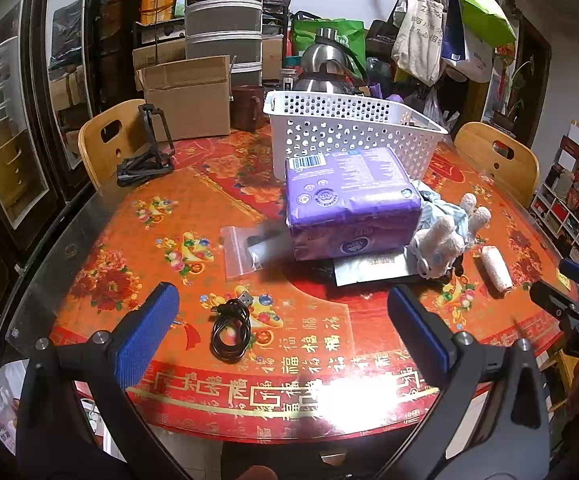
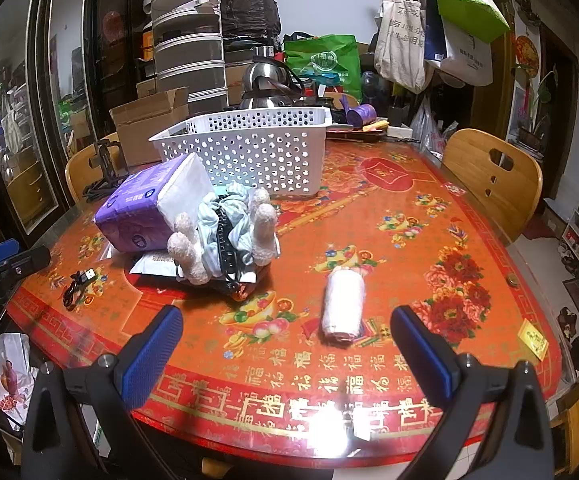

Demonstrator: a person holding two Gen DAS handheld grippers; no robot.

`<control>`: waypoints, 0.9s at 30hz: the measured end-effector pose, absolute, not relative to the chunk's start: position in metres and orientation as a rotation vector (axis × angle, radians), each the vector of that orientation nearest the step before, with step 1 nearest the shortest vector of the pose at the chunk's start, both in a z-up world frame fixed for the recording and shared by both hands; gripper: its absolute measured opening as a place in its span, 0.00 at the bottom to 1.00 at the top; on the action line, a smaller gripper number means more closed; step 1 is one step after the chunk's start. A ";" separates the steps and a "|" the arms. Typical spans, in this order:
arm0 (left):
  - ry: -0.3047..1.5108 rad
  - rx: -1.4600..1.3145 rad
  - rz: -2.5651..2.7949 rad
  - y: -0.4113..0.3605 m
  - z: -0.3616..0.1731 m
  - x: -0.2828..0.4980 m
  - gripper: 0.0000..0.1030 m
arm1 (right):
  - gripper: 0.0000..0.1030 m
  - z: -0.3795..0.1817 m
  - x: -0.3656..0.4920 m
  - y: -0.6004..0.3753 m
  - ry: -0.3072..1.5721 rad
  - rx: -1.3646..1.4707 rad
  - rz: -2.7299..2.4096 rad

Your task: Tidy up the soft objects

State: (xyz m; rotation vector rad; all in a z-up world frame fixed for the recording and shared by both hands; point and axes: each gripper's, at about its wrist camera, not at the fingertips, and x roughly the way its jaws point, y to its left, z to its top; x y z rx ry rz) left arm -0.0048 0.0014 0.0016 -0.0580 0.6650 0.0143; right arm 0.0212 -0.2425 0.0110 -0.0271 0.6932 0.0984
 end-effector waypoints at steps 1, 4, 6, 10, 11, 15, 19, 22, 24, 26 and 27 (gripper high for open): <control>0.666 -0.058 0.013 0.001 0.002 -0.005 1.00 | 1.00 0.011 0.021 -0.242 0.694 -0.027 0.098; 0.668 -0.058 0.012 0.001 0.001 -0.005 1.00 | 1.00 0.011 0.021 -0.242 0.694 -0.028 0.098; 0.668 -0.058 0.013 0.001 0.001 -0.004 1.00 | 1.00 0.011 0.021 -0.242 0.694 -0.028 0.097; 0.667 -0.056 0.014 0.000 0.000 -0.004 1.00 | 1.00 0.011 0.021 -0.242 0.694 -0.029 0.097; 0.668 -0.057 0.012 0.001 0.001 -0.004 1.00 | 1.00 0.011 0.021 -0.242 0.694 -0.029 0.097; 0.670 -0.057 0.010 0.000 0.000 -0.004 1.00 | 1.00 0.010 0.022 -0.242 0.695 -0.028 0.098; 0.670 -0.057 0.010 0.000 0.000 -0.004 1.00 | 1.00 0.009 0.023 -0.245 0.695 -0.027 0.098; 0.669 -0.058 0.013 0.000 0.000 -0.004 1.00 | 1.00 0.008 0.024 -0.247 0.696 -0.028 0.097; 0.668 -0.057 0.011 0.000 0.000 -0.004 1.00 | 1.00 0.010 0.021 -0.242 0.696 -0.028 0.097; 0.668 -0.055 0.011 0.000 0.000 -0.004 1.00 | 1.00 0.010 0.021 -0.242 0.695 -0.027 0.098; 0.669 -0.058 0.009 0.001 0.001 -0.004 1.00 | 1.00 0.011 0.021 -0.242 0.696 -0.028 0.098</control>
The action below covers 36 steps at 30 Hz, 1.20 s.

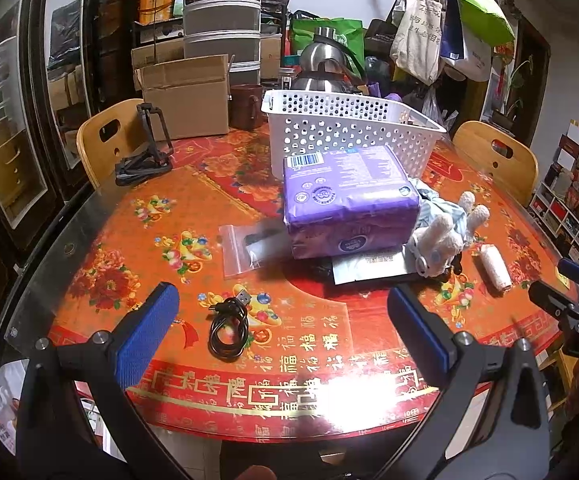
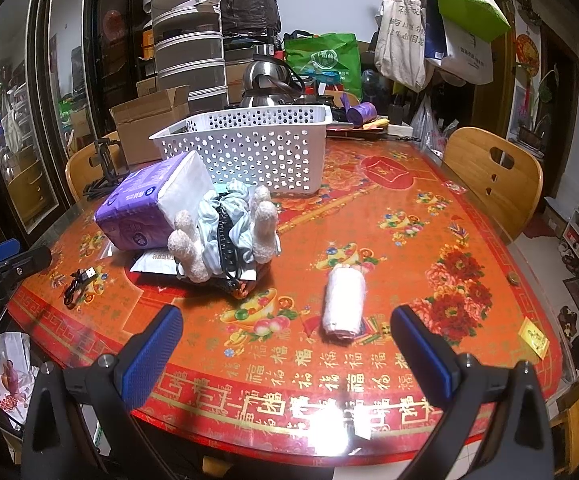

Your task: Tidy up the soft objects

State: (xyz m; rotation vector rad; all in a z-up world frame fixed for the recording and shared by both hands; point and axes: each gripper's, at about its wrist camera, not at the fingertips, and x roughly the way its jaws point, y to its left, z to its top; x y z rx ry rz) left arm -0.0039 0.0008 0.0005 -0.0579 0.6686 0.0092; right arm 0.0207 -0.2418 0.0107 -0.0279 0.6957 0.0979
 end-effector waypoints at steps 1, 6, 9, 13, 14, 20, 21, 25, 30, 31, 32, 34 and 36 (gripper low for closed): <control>0.669 -0.058 0.008 0.001 0.000 -0.004 1.00 | 1.00 0.010 0.022 -0.243 0.696 -0.028 0.097; 0.671 -0.058 0.005 0.000 0.001 -0.004 1.00 | 1.00 0.011 0.020 -0.242 0.697 -0.027 0.098; 0.670 -0.058 0.006 0.000 0.001 -0.004 1.00 | 1.00 0.009 0.020 -0.241 0.697 -0.026 0.099; 0.671 -0.059 0.006 0.000 0.000 -0.004 1.00 | 1.00 0.009 0.021 -0.241 0.698 -0.026 0.098; 0.670 -0.059 0.006 0.000 0.000 -0.004 1.00 | 1.00 0.009 0.021 -0.242 0.699 -0.026 0.098; 0.671 -0.056 0.004 -0.002 0.000 -0.003 1.00 | 1.00 0.008 0.022 -0.242 0.700 -0.026 0.098; 0.671 -0.057 0.003 -0.001 0.000 -0.004 1.00 | 1.00 0.009 0.021 -0.242 0.700 -0.026 0.098; 0.673 -0.060 0.000 -0.002 -0.001 -0.004 1.00 | 1.00 0.009 0.022 -0.243 0.700 -0.026 0.099; 0.673 -0.059 -0.001 -0.003 -0.001 -0.004 1.00 | 1.00 0.010 0.022 -0.241 0.702 -0.024 0.097; 0.674 -0.061 -0.001 -0.003 -0.001 -0.004 1.00 | 1.00 0.007 0.022 -0.244 0.702 -0.023 0.098; 0.676 -0.063 -0.002 -0.003 -0.002 -0.004 1.00 | 1.00 0.006 0.020 -0.244 0.703 -0.020 0.098; 0.678 -0.063 -0.003 -0.003 -0.004 -0.003 1.00 | 1.00 0.001 0.024 -0.250 0.705 -0.013 0.097; 0.674 -0.048 0.005 -0.002 -0.006 -0.002 1.00 | 1.00 -0.003 0.026 -0.253 0.701 -0.002 0.094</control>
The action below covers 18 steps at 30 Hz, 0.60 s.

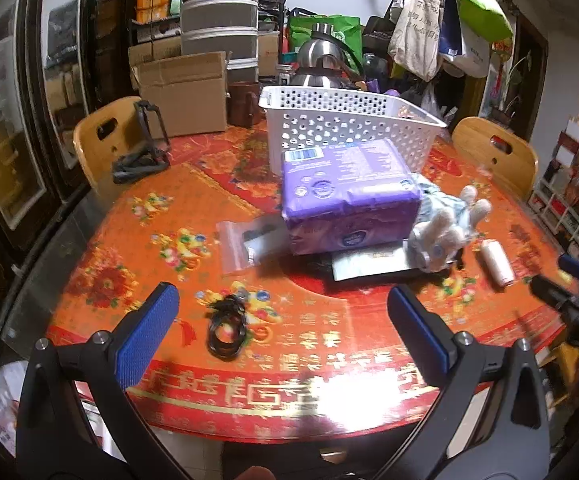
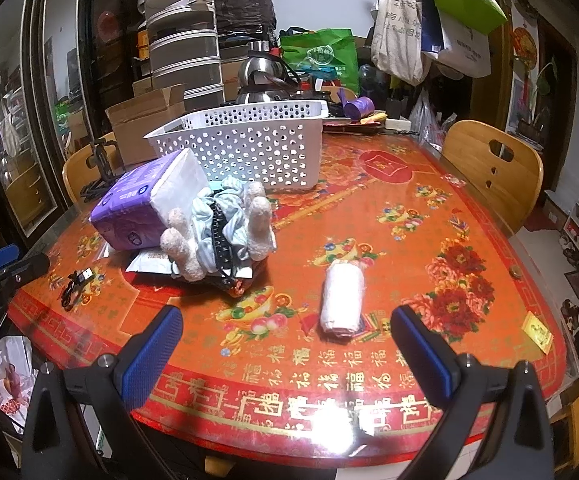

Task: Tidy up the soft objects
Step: 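Grasp the black cable with the left tool while the right tool grasps the white rolled cloth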

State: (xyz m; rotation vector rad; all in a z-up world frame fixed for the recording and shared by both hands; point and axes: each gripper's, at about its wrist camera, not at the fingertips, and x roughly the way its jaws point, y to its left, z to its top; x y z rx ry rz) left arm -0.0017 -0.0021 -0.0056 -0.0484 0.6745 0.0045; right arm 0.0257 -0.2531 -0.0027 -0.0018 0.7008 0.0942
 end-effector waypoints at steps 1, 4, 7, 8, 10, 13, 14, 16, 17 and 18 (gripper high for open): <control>0.669 -0.035 0.018 -0.002 -0.006 -0.002 1.00 | 1.00 -0.005 0.028 -0.256 0.698 0.010 0.093; 0.639 -0.052 -0.004 0.007 -0.012 -0.002 1.00 | 1.00 -0.013 0.034 -0.269 0.643 0.040 0.025; 0.677 -0.070 -0.024 0.021 -0.030 0.008 1.00 | 1.00 -0.027 0.043 -0.276 0.657 0.042 0.002; 0.704 -0.070 -0.011 0.027 -0.039 0.013 1.00 | 1.00 -0.033 0.048 -0.277 0.692 0.031 -0.014; 0.753 -0.054 0.014 0.036 -0.056 0.018 1.00 | 1.00 -0.043 0.056 -0.280 0.731 0.027 -0.039; 0.787 -0.114 -0.014 0.057 -0.077 0.019 1.00 | 1.00 -0.057 0.064 -0.283 0.789 0.050 -0.001; 0.796 -0.140 -0.026 0.063 -0.082 0.020 1.00 | 1.00 -0.061 0.066 -0.281 0.803 0.040 0.004; 0.807 -0.139 0.001 0.070 -0.091 0.024 1.00 | 1.00 -0.068 0.067 -0.279 0.820 0.021 0.011; 0.810 -0.133 0.006 0.070 -0.094 0.025 1.00 | 1.00 -0.071 0.067 -0.277 0.817 0.005 0.006; 0.813 -0.126 0.000 0.070 -0.098 0.027 1.00 | 1.00 -0.073 0.066 -0.275 0.815 -0.010 0.003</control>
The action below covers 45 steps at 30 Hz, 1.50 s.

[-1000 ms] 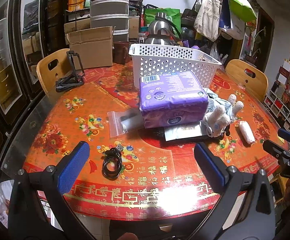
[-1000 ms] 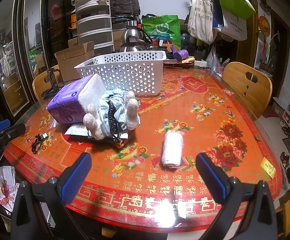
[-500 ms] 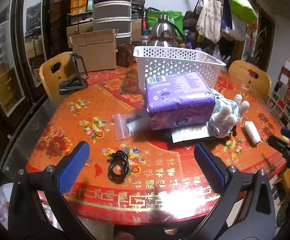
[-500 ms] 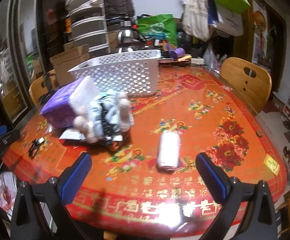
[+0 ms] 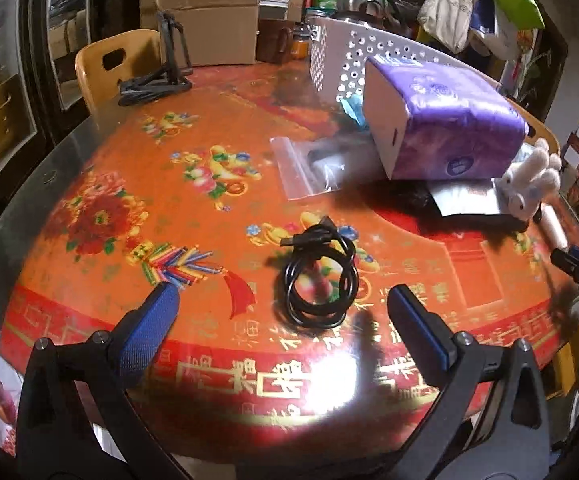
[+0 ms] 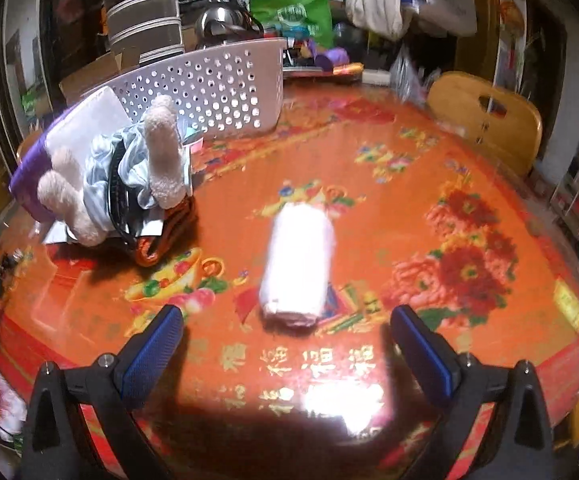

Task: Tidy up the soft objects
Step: 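Grasp the black cable with the left tool while the right tool grasps the white rolled cloth, then carry the cable and rolled cloth into the white basket and release both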

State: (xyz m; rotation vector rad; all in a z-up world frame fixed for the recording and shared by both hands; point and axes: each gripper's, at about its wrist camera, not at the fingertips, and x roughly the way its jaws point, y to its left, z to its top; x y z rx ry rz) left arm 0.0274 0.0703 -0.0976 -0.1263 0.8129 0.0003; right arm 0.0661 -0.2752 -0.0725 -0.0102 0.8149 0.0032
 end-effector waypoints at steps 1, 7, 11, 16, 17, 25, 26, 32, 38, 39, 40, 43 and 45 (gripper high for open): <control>0.803 -0.105 0.005 0.069 -0.099 0.028 1.00 | 1.00 -0.074 0.066 -0.275 0.810 -0.016 0.005; 0.781 -0.077 -0.023 0.057 -0.103 0.039 1.00 | 0.88 -0.070 0.077 -0.272 0.813 -0.046 0.021; 0.771 -0.040 -0.011 0.049 -0.104 0.041 0.54 | 0.68 -0.065 0.085 -0.276 0.809 -0.038 0.018; 0.732 -0.066 -0.031 0.050 -0.097 0.036 0.31 | 0.29 -0.062 0.086 -0.279 0.796 -0.042 0.021; 0.727 -0.069 -0.032 0.051 -0.098 0.035 0.30 | 0.29 -0.062 0.086 -0.279 0.796 -0.044 0.025; 0.681 -0.036 -0.029 0.051 -0.089 0.026 0.30 | 0.29 -0.048 0.080 -0.277 0.754 -0.034 0.041; 0.680 -0.034 -0.029 0.050 -0.087 0.027 0.30 | 0.29 -0.045 0.079 -0.278 0.744 -0.029 0.041; 0.672 -0.033 -0.036 0.046 -0.071 0.032 0.30 | 0.29 -0.027 0.089 -0.283 0.705 0.006 0.064; 0.640 -0.022 -0.042 0.042 -0.041 0.056 0.30 | 0.29 -0.003 0.116 -0.279 0.672 0.004 0.091; 0.635 -0.020 -0.047 0.041 -0.035 0.062 0.30 | 0.29 0.002 0.122 -0.279 0.666 0.004 0.096; 0.633 -0.015 -0.048 0.041 -0.030 0.066 0.30 | 0.29 0.006 0.128 -0.278 0.662 0.001 0.097; 0.615 -0.012 -0.041 0.044 -0.011 0.082 0.30 | 0.29 0.020 0.148 -0.273 0.648 -0.016 0.103; 0.598 -0.016 -0.036 0.050 0.007 0.097 0.30 | 0.29 0.034 0.167 -0.270 0.636 -0.017 0.107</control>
